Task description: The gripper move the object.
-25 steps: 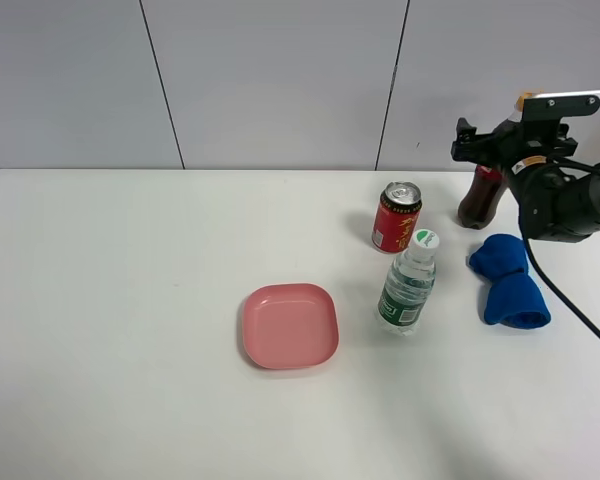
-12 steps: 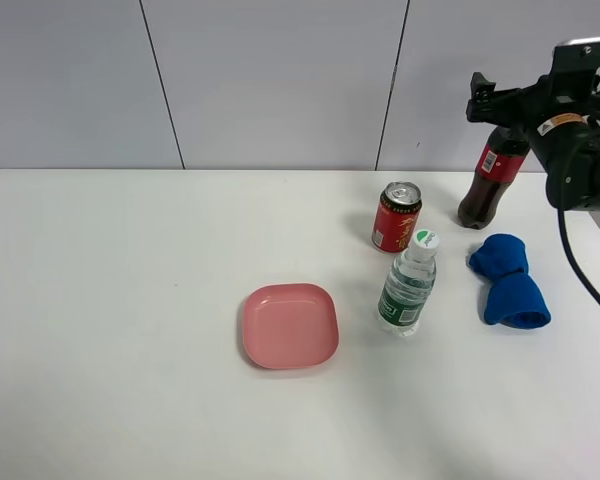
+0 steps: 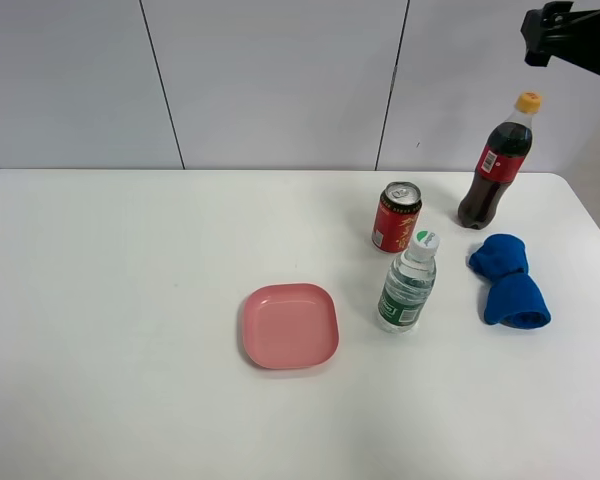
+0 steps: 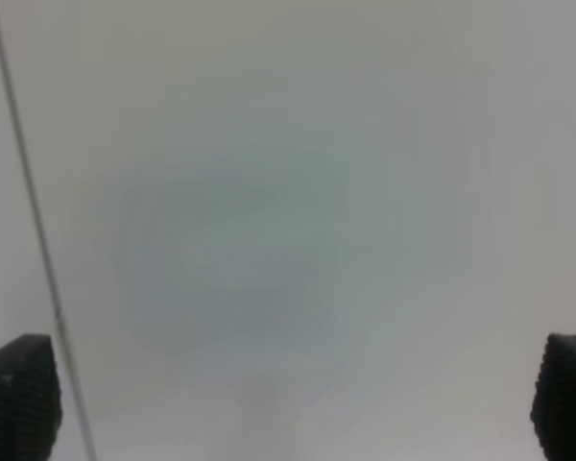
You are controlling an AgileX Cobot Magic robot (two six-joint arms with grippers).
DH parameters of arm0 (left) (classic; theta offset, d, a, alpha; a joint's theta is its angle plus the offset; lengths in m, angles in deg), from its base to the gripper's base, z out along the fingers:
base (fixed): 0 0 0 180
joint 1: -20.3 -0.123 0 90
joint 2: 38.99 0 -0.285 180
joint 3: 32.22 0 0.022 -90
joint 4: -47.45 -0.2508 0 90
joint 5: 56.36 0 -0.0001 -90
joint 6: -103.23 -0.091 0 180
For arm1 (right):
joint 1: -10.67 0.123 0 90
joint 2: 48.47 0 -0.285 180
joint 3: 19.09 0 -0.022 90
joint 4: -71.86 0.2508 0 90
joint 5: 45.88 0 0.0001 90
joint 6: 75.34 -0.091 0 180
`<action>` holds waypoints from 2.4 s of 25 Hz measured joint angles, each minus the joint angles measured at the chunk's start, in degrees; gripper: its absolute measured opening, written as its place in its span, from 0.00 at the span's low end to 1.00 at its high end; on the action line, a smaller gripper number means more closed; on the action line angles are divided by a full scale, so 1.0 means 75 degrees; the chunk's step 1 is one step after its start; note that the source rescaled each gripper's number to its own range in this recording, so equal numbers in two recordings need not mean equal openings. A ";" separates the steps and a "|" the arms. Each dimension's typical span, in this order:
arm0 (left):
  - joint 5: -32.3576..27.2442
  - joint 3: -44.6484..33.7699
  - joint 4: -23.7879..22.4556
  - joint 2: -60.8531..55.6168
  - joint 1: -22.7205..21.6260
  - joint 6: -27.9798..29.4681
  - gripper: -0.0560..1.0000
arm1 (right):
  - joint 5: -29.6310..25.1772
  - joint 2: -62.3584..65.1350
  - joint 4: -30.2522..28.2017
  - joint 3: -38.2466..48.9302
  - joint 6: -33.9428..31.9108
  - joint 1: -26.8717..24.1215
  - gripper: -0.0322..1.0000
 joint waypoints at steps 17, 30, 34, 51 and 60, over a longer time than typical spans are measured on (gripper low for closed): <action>0.0000 0.0000 0.0000 0.0000 0.0000 0.0000 1.00 | -0.7036 0.4503 -0.0061 -0.0229 0.0225 0.0000 1.00; 0.0000 0.0000 0.0000 0.0000 0.0000 0.0000 1.00 | -1.0639 0.5436 -0.0531 -0.1373 -0.0150 0.0000 1.00; 0.0000 0.0000 0.0000 0.0000 0.0000 0.0000 1.00 | -1.0659 0.6095 -0.0864 -0.1381 -0.0203 0.0000 1.00; 0.0000 0.0000 0.0000 0.0000 0.0000 0.0000 1.00 | -0.9710 1.0103 -0.0415 0.2052 -0.0539 0.0000 1.00; 0.0000 0.0000 0.0000 0.0000 0.0000 0.0000 1.00 | -0.9584 1.0179 -0.0415 0.3045 -0.0546 0.0000 1.00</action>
